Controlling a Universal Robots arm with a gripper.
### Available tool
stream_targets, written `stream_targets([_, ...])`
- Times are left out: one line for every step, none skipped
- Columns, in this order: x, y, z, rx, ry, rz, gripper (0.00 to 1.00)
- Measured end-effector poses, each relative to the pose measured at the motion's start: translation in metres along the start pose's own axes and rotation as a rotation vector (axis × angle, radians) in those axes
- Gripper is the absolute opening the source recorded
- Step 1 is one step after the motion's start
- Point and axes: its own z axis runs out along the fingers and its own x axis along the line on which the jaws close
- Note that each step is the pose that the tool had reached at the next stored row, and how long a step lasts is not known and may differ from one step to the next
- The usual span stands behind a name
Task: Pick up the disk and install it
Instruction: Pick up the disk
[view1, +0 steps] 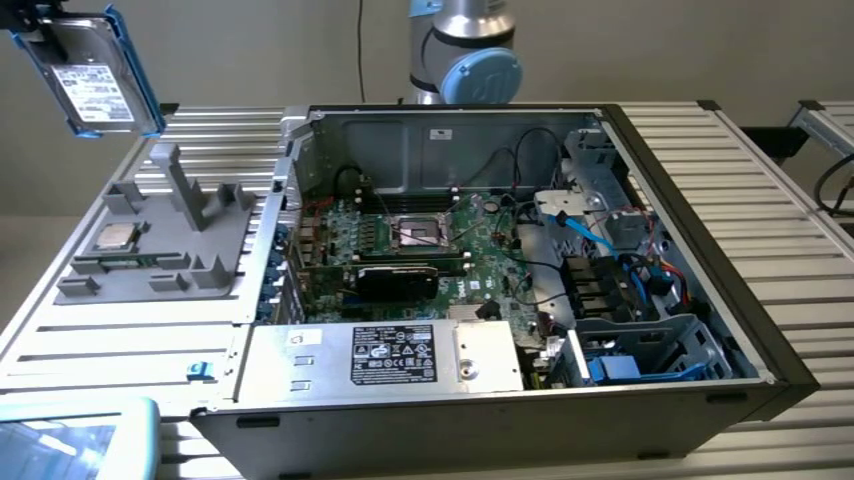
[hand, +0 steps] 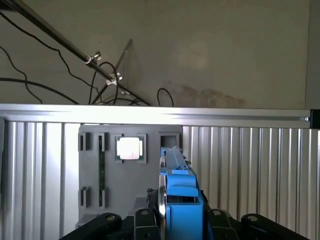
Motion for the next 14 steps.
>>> stream_targets([0.000,-0.0021,-0.0046,0.0000,0.0000,0.000,0.37])
stream_targets([0.001,-0.0041,-0.0092,0.0000,0.0000,0.000,0.37])
stream_targets([0.001,-0.0064,-0.0135,0.0001,-0.0001,0.000,0.37])
stream_targets([0.001,-0.0091,-0.0185,-0.0001,-0.0002,0.000,0.37])
stream_targets([0.002,-0.0118,-0.0230,0.0000,-0.0007,0.000,0.37])
stream_targets([0.003,-0.0147,-0.0272,0.0001,-0.0013,0.000,0.37])
stream_targets([0.004,-0.0179,-0.0312,0.0000,-0.0022,0.000,0.37])
stream_targets([0.005,-0.0213,-0.0352,0.0000,-0.0031,0.000,0.37])
stream_targets([0.006,-0.0252,-0.0395,0.0002,-0.0035,0.000,0.37])
stream_targets([0.008,-0.0288,-0.0436,-0.0001,-0.0037,0.000,0.37])
stream_targets([0.009,-0.0323,-0.0477,0.0000,-0.0038,0.000,0.37])
stream_targets([0.011,-0.0354,-0.0517,0.0001,-0.0038,0.000,0.37])
stream_targets([0.014,-0.0382,-0.0555,0.0000,-0.0039,0.000,0.37])
stream_targets([0.016,-0.0407,-0.0592,0.0001,-0.0039,0.000,0.37])
